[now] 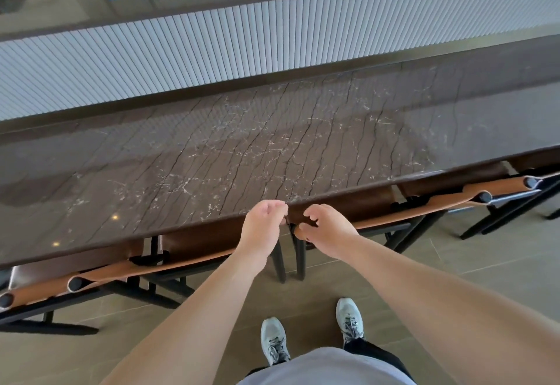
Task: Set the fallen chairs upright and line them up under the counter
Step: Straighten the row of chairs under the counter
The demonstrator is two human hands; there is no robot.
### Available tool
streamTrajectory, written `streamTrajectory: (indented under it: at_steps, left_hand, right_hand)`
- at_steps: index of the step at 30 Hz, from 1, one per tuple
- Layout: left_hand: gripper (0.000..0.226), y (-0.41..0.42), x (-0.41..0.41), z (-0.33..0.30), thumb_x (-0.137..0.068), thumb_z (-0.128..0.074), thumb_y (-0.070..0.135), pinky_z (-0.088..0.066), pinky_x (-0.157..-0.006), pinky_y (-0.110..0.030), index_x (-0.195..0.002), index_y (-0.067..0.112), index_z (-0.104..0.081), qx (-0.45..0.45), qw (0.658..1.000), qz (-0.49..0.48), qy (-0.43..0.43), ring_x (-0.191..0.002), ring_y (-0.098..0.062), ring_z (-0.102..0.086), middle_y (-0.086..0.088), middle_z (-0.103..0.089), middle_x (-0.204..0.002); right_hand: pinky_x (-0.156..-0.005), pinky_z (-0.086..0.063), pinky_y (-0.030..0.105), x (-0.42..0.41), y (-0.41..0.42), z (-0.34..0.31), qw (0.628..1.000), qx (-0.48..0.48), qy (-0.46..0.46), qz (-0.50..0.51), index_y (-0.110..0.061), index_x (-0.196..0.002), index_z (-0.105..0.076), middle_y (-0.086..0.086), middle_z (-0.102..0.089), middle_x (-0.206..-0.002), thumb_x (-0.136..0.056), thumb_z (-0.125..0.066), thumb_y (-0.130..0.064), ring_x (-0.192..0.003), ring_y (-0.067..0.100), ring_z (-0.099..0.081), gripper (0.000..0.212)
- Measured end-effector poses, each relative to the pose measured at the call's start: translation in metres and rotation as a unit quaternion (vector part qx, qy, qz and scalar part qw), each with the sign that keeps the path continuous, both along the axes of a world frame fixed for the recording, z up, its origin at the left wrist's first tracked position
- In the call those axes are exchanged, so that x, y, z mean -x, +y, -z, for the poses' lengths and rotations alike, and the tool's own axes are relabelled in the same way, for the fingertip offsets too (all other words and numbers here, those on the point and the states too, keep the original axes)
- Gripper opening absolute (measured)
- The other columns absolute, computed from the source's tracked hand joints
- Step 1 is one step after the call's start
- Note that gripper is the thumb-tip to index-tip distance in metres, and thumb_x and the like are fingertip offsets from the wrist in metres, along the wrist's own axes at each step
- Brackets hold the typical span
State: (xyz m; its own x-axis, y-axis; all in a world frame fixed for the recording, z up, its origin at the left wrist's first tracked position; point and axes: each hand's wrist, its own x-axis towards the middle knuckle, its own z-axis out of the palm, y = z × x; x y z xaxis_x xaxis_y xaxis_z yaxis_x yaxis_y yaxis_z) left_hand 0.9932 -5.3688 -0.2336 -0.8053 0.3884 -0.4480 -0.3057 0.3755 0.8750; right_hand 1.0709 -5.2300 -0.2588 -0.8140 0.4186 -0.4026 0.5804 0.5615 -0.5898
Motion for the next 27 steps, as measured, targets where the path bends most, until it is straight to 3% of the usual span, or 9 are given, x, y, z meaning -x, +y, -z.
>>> streamTrajectory:
  at_steps: [4,8,10,14,27]
  left_hand:
    - [0.016,0.013,0.007,-0.012,-0.094,-0.057,0.032,-0.053,-0.087,-0.033,-0.104,0.025,-0.067,-0.085,0.994,-0.037,-0.058,-0.093,-0.013,-0.07,0.004,-0.074,-0.093]
    - [0.02,0.021,0.006,-0.016,-0.091,-0.059,0.033,-0.053,-0.081,-0.032,-0.105,0.023,-0.069,-0.122,0.987,-0.031,-0.098,-0.09,-0.015,-0.072,0.004,-0.076,-0.09]
    - [0.02,0.022,0.004,-0.018,-0.092,-0.058,0.033,-0.053,-0.08,-0.032,-0.105,0.023,-0.069,-0.128,0.987,-0.019,-0.099,-0.09,-0.016,-0.072,0.003,-0.076,-0.091]
    - [0.021,0.022,-0.003,-0.018,-0.092,-0.056,0.035,-0.053,-0.08,-0.031,-0.106,0.026,-0.069,-0.142,0.984,-0.009,-0.104,-0.089,-0.014,-0.072,0.004,-0.076,-0.092]
    - [0.017,0.122,-0.073,-0.026,-0.092,-0.057,0.029,-0.053,-0.076,-0.031,-0.099,0.024,-0.072,-0.114,0.983,-0.115,-0.09,-0.079,-0.012,-0.073,0.004,-0.076,-0.084]
  right_hand:
    - [-0.061,-0.044,0.021,-0.005,0.0,-0.017,0.974,0.108,0.073,0.183,-0.023,-0.101,-0.062,-0.004,-0.067,-0.098,-0.092,-0.059,-0.031,-0.078,0.004,-0.059,0.013]
    - [-0.08,-0.058,0.036,-0.018,0.009,-0.026,0.917,0.216,0.125,0.312,-0.022,-0.099,-0.067,0.0,-0.071,-0.093,-0.089,-0.062,-0.027,-0.089,0.018,-0.068,0.012]
    - [-0.081,-0.059,0.033,-0.026,0.013,-0.03,0.888,0.268,0.145,0.345,-0.023,-0.098,-0.068,0.002,-0.073,-0.095,-0.09,-0.062,-0.024,-0.09,0.018,-0.07,0.01]
    - [-0.078,-0.059,0.031,-0.04,0.019,-0.036,0.856,0.32,0.167,0.369,-0.021,-0.099,-0.069,0.004,-0.074,-0.096,-0.094,-0.06,-0.023,-0.089,0.019,-0.072,0.011]
    - [-0.081,-0.058,0.033,-0.11,0.12,-0.039,0.835,0.403,0.167,0.335,-0.016,-0.107,-0.069,0.008,-0.074,-0.099,-0.096,-0.056,-0.014,-0.089,0.022,-0.073,0.017]
